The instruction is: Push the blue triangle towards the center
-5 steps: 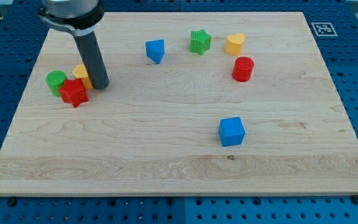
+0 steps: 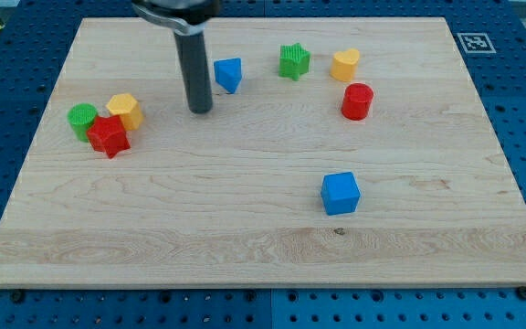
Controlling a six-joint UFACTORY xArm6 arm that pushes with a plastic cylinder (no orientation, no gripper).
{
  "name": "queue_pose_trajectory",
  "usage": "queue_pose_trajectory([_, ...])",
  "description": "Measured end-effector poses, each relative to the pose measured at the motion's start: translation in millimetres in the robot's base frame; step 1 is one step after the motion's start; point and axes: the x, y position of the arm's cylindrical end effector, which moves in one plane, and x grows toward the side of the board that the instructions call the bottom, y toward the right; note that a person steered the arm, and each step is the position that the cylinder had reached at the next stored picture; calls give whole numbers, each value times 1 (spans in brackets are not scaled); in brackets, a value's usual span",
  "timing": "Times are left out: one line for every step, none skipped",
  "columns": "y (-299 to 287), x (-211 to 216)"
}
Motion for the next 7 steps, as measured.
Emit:
queue_pose_trajectory([4, -41])
queue_pose_trajectory([41, -33])
queue_pose_trajectory([62, -16])
queue_pose_trajectory([65, -8])
queue_pose_trajectory([18, -42])
queue_pose_trajectory([-18, -116])
queue_pose_trajectory([20, -111])
